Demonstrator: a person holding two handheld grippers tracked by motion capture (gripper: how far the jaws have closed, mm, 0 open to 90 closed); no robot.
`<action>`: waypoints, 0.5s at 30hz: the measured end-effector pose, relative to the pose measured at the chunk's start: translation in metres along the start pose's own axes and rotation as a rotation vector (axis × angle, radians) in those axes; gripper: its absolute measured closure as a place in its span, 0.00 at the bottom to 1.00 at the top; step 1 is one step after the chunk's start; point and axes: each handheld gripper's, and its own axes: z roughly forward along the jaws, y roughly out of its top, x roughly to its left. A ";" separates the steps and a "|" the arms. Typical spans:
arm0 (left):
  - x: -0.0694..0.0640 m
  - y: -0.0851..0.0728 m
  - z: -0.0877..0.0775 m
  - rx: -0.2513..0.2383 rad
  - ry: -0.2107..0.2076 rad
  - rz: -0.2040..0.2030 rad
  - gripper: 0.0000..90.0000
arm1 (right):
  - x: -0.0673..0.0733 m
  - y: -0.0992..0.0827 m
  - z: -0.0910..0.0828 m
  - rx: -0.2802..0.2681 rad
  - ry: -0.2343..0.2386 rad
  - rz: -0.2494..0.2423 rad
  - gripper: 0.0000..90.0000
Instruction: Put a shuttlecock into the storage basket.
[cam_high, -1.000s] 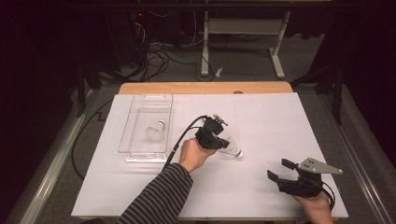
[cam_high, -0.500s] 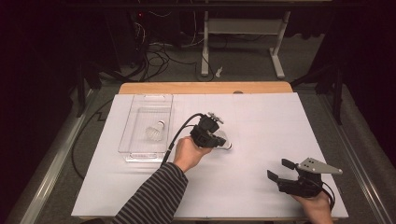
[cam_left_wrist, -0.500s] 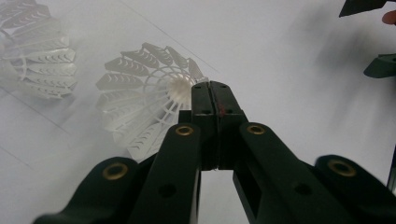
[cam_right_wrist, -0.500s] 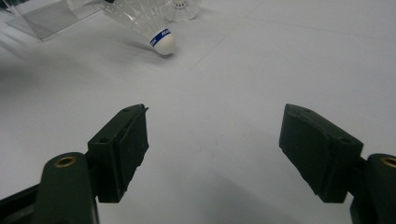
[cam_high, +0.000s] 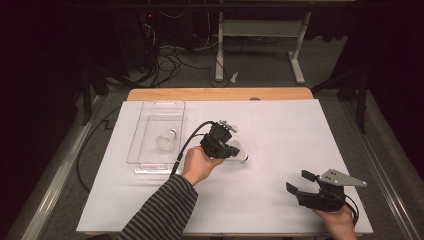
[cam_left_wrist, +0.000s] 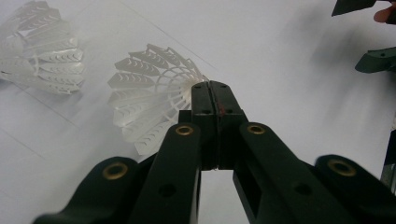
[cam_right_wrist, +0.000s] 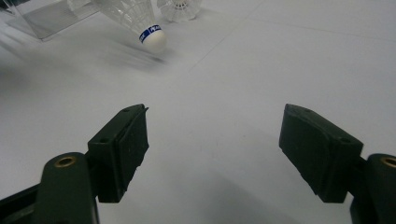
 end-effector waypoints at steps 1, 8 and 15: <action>0.000 0.000 -0.001 -0.001 -0.002 0.002 1.00 | 0.000 0.000 0.000 0.000 0.000 0.000 0.27; 0.001 -0.002 -0.007 -0.008 -0.005 0.003 1.00 | 0.000 0.000 0.000 0.001 0.000 0.000 0.27; 0.004 -0.004 -0.012 -0.024 -0.001 -0.010 1.00 | 0.000 0.000 0.001 0.002 -0.001 -0.001 0.27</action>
